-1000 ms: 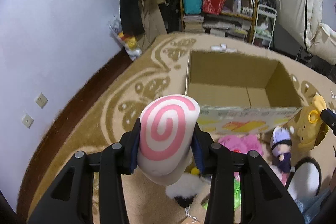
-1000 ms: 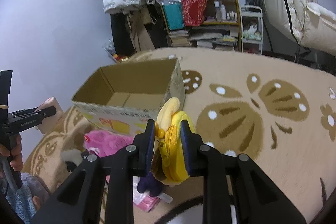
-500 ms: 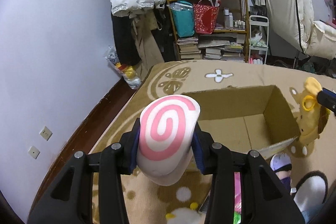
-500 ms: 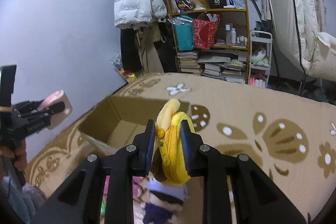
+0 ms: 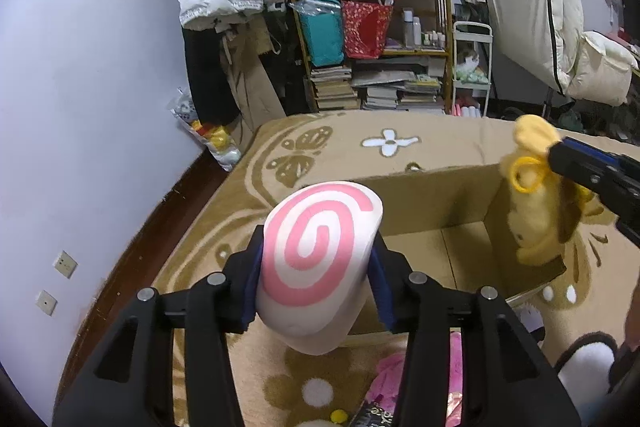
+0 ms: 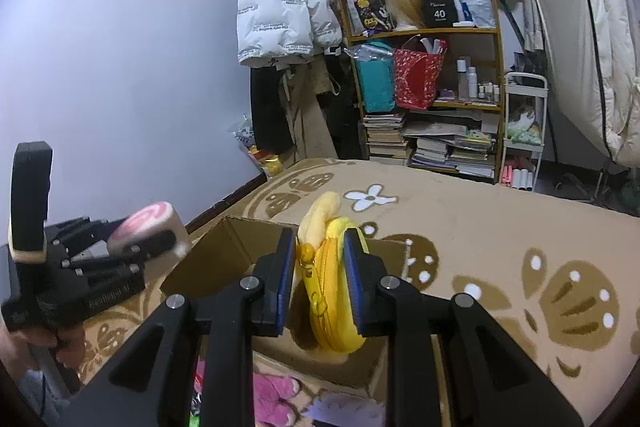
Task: Organize soft objects
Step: 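Carry both plushes over the box and open both tools to drop them inside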
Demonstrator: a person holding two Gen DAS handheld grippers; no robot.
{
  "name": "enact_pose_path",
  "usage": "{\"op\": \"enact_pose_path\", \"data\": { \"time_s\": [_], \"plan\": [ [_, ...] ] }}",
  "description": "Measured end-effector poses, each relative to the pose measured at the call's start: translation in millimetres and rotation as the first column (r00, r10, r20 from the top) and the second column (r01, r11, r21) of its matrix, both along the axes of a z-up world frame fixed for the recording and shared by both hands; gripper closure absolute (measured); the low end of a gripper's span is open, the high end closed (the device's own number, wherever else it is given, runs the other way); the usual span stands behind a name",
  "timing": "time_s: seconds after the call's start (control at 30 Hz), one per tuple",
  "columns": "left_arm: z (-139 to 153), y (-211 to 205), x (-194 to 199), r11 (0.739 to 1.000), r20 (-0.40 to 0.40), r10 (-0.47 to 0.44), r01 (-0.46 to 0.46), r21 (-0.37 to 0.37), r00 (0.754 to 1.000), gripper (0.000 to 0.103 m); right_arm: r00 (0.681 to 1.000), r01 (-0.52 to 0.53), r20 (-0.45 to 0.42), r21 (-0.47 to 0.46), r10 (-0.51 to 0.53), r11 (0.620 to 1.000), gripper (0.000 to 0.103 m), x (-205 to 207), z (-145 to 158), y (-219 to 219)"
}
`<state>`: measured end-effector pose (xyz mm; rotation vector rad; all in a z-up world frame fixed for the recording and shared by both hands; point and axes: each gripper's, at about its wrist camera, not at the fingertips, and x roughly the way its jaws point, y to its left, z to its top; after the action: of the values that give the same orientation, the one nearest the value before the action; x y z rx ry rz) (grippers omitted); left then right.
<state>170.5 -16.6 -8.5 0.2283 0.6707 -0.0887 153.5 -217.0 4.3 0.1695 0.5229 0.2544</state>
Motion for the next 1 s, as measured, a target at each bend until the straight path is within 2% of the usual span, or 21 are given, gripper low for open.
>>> {"op": "enact_pose_path", "data": {
  "time_s": [0.13, 0.2, 0.3, 0.47, 0.5, 0.57, 0.6, 0.7, 0.73, 0.8, 0.83, 1.0],
  "plan": [
    [-7.4, 0.0, 2.6, 1.0, -0.029, -0.01, 0.009, -0.008, 1.0, 0.056, 1.0, -0.015, -0.027, -0.001, 0.015, 1.0, 0.075, 12.0, -8.5, 11.9],
    [-10.4, -0.1, 3.7, 1.0, -0.04, -0.02, 0.02, -0.009, 0.999, 0.055, 0.999, -0.022, -0.033, -0.034, 0.021, 0.999, 0.075, 15.3, -13.3, 17.1],
    [-13.4, 3.2, 4.0, 0.999, -0.048, -0.016, 0.014, -0.048, 0.999, 0.05, 0.999, -0.015, -0.044, -0.072, 0.011, 0.997, 0.075, 18.4, -20.4, 19.2],
    [-22.1, 7.0, 9.3, 0.997, -0.076, -0.003, -0.003, -0.074, 0.997, 0.046, 0.997, -0.011, -0.073, -0.058, 0.007, 0.998, 0.074, 16.3, -26.0, 12.2],
    [-22.9, 8.3, 9.2, 0.997, -0.079, 0.002, -0.008, -0.079, 0.997, 0.044, 0.997, -0.01, -0.076, -0.055, 0.006, 0.998, 0.071, 15.0, -26.0, 10.0],
    [-22.5, 9.9, 8.3, 0.996, -0.081, 0.004, -0.011, -0.086, 0.997, 0.035, 0.996, -0.004, -0.085, -0.045, 0.0, 0.999, 0.056, 13.9, -25.9, 6.3],
    [-21.1, 9.8, 7.3, 0.996, -0.074, 0.003, -0.01, -0.088, 0.997, 0.029, 0.996, 0.004, -0.085, -0.036, -0.007, 0.999, 0.044, 12.8, -25.3, 4.2],
    [-13.7, 9.1, 2.3, 0.996, -0.036, 0.007, -0.01, -0.084, 0.999, 0.013, 0.996, 0.015, -0.084, -0.018, -0.017, 1.0, 0.027, 8.8, -23.3, 0.0],
    [-11.4, 9.4, 1.0, 0.996, -0.026, 0.009, -0.011, -0.085, 1.0, 0.007, 0.996, 0.013, -0.093, -0.016, -0.015, 1.0, 0.015, 8.8, -23.1, 0.0],
    [-8.3, 9.9, -0.8, 0.996, -0.018, 0.024, -0.026, -0.08, 1.0, 0.003, 0.994, 0.006, -0.111, -0.007, -0.007, 1.0, 0.003, 9.1, -23.1, -1.6],
    [-7.2, 10.7, -1.2, 0.996, -0.02, 0.032, -0.034, -0.077, 0.999, 0.003, 0.993, 0.001, -0.115, 0.0, -0.001, 1.0, 0.0, 8.3, -23.0, -2.5],
    [-5.0, 16.6, -4.4, 0.996, -0.058, 0.051, -0.056, -0.073, 0.997, 0.003, 0.99, 0.004, -0.144, -0.014, -0.006, 1.0, 0.0, 3.8, -23.0, -3.2]
  ]
}}
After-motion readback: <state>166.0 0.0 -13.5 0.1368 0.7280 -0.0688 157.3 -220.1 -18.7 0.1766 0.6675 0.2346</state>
